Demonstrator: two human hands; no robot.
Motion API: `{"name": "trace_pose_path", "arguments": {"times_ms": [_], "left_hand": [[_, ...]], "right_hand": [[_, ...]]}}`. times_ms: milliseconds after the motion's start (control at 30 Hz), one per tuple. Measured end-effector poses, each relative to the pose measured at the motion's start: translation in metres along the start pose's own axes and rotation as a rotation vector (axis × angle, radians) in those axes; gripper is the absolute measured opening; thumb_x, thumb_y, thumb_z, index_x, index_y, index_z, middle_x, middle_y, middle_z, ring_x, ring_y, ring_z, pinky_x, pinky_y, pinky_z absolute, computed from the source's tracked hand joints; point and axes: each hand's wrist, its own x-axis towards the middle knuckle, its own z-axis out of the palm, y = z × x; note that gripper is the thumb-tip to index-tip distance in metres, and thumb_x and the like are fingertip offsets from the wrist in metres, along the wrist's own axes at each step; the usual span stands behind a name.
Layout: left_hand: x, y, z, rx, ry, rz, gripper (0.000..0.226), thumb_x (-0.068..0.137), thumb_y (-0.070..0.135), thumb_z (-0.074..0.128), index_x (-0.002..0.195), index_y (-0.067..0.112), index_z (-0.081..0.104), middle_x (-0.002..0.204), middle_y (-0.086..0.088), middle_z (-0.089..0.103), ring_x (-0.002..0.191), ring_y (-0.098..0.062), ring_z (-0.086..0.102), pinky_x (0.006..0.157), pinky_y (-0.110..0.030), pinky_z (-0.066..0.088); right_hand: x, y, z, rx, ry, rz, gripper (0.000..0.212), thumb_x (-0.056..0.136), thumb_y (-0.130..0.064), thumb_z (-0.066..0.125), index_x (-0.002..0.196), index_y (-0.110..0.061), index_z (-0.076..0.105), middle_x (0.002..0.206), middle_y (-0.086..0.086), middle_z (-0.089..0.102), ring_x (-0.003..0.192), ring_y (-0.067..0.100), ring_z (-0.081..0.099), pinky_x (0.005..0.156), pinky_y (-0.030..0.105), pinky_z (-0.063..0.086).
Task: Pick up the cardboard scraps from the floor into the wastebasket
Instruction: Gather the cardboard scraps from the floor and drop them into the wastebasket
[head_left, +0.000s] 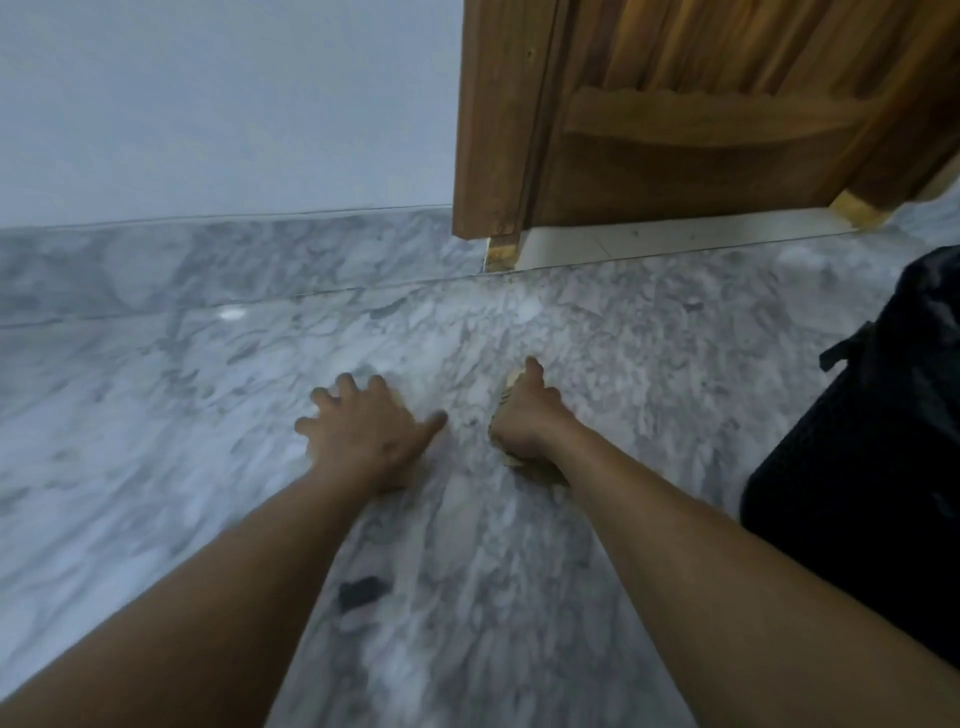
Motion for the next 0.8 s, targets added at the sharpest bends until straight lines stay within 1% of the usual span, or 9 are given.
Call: {"name": "trace_pose_path", "arguments": {"times_ms": [67, 133, 267, 367, 433, 533, 667, 733, 800], "left_hand": [[-0.027, -0.006, 0.015, 0.035, 0.082, -0.005, 0.090, 0.075, 0.088, 0.041, 0.133, 0.019, 0.045, 0.134, -0.012, 0.046, 0.123, -0.038, 0.043, 0.091, -0.053, 0.040], [-0.042, -0.011, 0.024, -0.092, 0.147, -0.061, 0.081, 0.075, 0.081, 0.050, 0.123, 0.016, 0.047, 0.123, -0.011, 0.049, 0.113, -0.037, 0.049, 0.085, -0.048, 0.044], [-0.049, -0.015, 0.019, -0.254, 0.112, -0.070, 0.075, 0.073, 0.069, 0.066, 0.118, 0.013, 0.044, 0.115, -0.010, 0.051, 0.099, -0.033, 0.059, 0.071, -0.038, 0.045], [-0.053, -0.020, 0.009, -0.193, 0.074, -0.027, 0.077, 0.073, 0.070, 0.066, 0.123, 0.016, 0.044, 0.115, -0.008, 0.051, 0.101, -0.030, 0.060, 0.072, -0.037, 0.047], [-0.055, -0.018, -0.005, -0.185, 0.079, 0.043, 0.077, 0.074, 0.071, 0.066, 0.126, 0.017, 0.046, 0.117, -0.009, 0.054, 0.105, -0.029, 0.056, 0.075, -0.038, 0.046], [-0.056, -0.003, -0.043, -0.210, 0.124, 0.174, 0.076, 0.078, 0.073, 0.062, 0.128, 0.018, 0.046, 0.119, -0.011, 0.055, 0.108, -0.031, 0.056, 0.075, -0.039, 0.044], [-0.062, 0.038, -0.118, -0.282, 0.183, 0.287, 0.070, 0.087, 0.073, 0.051, 0.130, 0.017, 0.047, 0.126, -0.017, 0.056, 0.113, -0.039, 0.057, 0.085, -0.044, 0.047], [-0.072, 0.070, -0.158, -0.349, 0.202, 0.356, 0.070, 0.089, 0.073, 0.047, 0.130, 0.016, 0.046, 0.125, -0.020, 0.056, 0.113, -0.041, 0.057, 0.088, -0.045, 0.047], [-0.085, 0.106, -0.195, -0.394, 0.206, 0.415, 0.075, 0.090, 0.075, 0.044, 0.134, 0.014, 0.045, 0.129, -0.020, 0.054, 0.114, -0.042, 0.057, 0.093, -0.046, 0.048]], "right_hand": [[-0.005, 0.002, 0.005, 0.014, 0.021, -0.036, 0.102, 0.095, -0.022, 0.059, 0.158, -0.025, -0.021, 0.162, 0.019, 0.010, 0.143, 0.040, 0.029, 0.115, 0.043, 0.030], [-0.011, 0.001, 0.010, 0.030, 0.032, -0.055, 0.100, 0.096, -0.020, 0.056, 0.158, -0.025, -0.022, 0.163, 0.020, 0.007, 0.142, 0.040, 0.029, 0.115, 0.042, 0.030], [-0.030, 0.006, 0.016, 0.025, 0.065, -0.035, 0.097, 0.097, -0.017, 0.056, 0.158, -0.021, -0.019, 0.159, 0.021, 0.016, 0.135, 0.037, 0.038, 0.098, 0.034, 0.036], [-0.049, 0.016, 0.010, 0.016, 0.073, -0.075, 0.077, 0.103, -0.015, 0.045, 0.160, -0.016, -0.006, 0.149, 0.021, 0.037, 0.110, 0.029, 0.055, 0.085, 0.030, 0.045], [-0.065, 0.019, -0.004, 0.012, 0.113, -0.107, 0.068, 0.104, -0.016, 0.041, 0.160, -0.017, 0.002, 0.135, 0.019, 0.050, 0.092, 0.026, 0.055, 0.070, 0.030, 0.042], [-0.097, 0.013, -0.040, -0.021, 0.182, -0.137, 0.068, 0.099, -0.014, 0.041, 0.157, -0.019, 0.006, 0.134, 0.019, 0.051, 0.103, 0.034, 0.057, 0.067, 0.033, 0.039], [-0.158, -0.008, -0.100, -0.112, 0.296, -0.212, 0.066, 0.099, -0.011, 0.042, 0.159, -0.020, 0.016, 0.150, 0.018, 0.041, 0.128, 0.038, 0.049, 0.091, 0.039, 0.044], [-0.183, -0.018, -0.139, -0.128, 0.387, -0.281, 0.058, 0.100, -0.012, 0.046, 0.155, -0.017, 0.028, 0.147, 0.014, 0.045, 0.127, 0.035, 0.050, 0.096, 0.041, 0.045], [-0.202, -0.024, -0.181, -0.195, 0.463, -0.320, 0.050, 0.097, -0.019, 0.057, 0.144, -0.012, 0.041, 0.138, 0.008, 0.052, 0.121, 0.029, 0.054, 0.094, 0.037, 0.045]]}}
